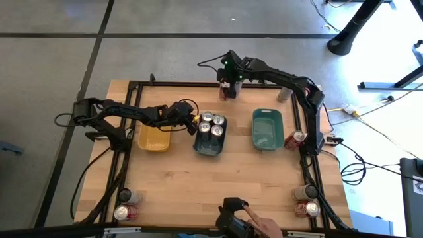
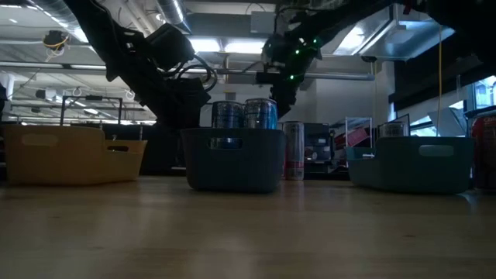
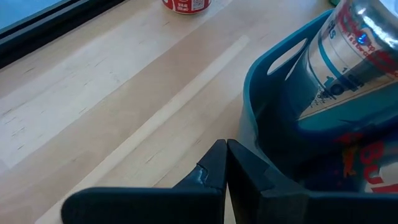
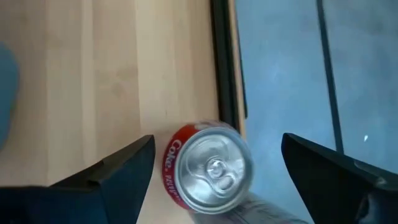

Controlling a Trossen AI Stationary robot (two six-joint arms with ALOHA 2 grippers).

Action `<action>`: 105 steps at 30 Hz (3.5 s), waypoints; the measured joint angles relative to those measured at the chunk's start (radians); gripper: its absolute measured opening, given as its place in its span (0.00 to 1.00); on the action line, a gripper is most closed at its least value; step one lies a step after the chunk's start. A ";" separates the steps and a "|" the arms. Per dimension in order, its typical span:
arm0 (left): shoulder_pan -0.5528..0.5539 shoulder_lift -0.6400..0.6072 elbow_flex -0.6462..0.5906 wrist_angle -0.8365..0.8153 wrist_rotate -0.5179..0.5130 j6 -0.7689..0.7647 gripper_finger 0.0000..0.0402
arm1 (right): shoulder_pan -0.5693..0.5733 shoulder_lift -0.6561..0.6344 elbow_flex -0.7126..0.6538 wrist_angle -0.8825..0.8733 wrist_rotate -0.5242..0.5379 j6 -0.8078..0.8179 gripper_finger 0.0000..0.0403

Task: Sort soda cans
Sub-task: Put the red soda can into green bin

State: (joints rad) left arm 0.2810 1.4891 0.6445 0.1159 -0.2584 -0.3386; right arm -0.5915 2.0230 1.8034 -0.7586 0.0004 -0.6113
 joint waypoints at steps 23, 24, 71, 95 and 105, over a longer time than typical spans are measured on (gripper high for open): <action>0.000 0.000 0.000 0.000 0.000 0.001 0.00 | 0.002 0.084 0.002 -0.054 0.061 0.006 0.80; 0.000 0.000 0.000 0.000 0.000 0.001 0.00 | 0.002 0.084 0.002 -0.055 0.062 0.006 0.77; 0.000 0.000 0.000 0.009 0.000 0.005 0.00 | 0.278 -0.601 -0.222 -0.628 0.244 0.707 0.69; 0.000 0.000 0.000 0.009 0.000 0.000 0.00 | 0.277 -0.680 -0.857 -0.064 0.281 0.739 0.70; 0.000 0.000 0.000 0.009 0.000 -0.002 0.00 | 0.277 -0.680 -0.869 -0.058 0.302 0.703 0.88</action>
State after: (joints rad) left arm 0.2806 1.4891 0.6441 0.1246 -0.2588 -0.3408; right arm -0.3145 1.3433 0.9345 -0.8167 0.3021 0.0920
